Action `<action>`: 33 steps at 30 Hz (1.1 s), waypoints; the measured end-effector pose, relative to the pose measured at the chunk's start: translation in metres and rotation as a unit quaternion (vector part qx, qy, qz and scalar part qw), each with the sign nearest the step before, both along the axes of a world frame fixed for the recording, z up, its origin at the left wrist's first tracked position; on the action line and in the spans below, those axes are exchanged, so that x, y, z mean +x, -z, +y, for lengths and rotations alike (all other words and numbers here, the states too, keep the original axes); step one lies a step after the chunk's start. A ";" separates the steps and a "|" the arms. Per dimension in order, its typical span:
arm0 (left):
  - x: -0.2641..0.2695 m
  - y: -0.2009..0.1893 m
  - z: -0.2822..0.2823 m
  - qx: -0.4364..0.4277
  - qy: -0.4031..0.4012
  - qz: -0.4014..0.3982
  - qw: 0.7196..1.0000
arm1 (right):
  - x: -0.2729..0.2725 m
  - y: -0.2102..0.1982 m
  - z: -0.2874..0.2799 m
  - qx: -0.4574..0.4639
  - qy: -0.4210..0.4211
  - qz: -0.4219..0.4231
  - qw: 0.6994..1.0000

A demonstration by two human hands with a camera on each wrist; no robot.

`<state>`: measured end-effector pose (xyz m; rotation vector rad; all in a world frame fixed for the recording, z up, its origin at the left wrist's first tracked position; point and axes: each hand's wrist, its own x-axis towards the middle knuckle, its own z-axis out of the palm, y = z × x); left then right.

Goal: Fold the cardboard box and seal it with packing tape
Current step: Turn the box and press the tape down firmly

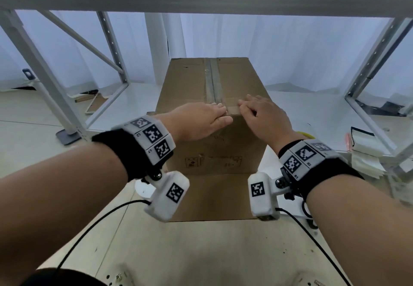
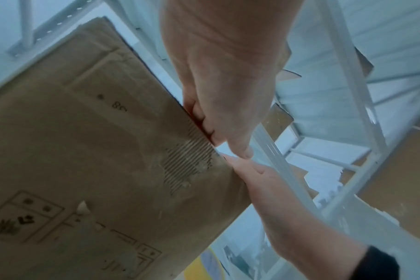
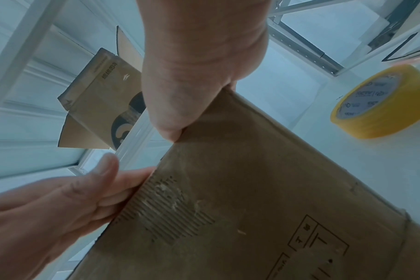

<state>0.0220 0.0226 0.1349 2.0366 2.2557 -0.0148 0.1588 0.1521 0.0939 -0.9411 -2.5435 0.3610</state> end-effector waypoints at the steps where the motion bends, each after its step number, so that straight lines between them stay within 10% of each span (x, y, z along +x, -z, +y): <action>1: 0.000 0.000 0.000 0.000 -0.005 -0.009 1.000 | 0.000 0.000 -0.001 -0.001 0.000 0.002 1.000; 17: -0.071 0.000 0.110 -0.055 -0.154 -0.015 0.986 | 0.001 -0.010 0.031 -0.026 -0.059 0.062 0.996; 26: -0.040 -0.004 0.064 -0.012 -0.102 -0.062 0.993 | 0.011 -0.005 0.031 -0.053 -0.097 -0.003 0.994; 33: 0.009 -0.027 0.028 0.117 -0.087 -0.062 0.987 | 0.036 -0.016 0.023 -0.110 -0.054 0.105 0.987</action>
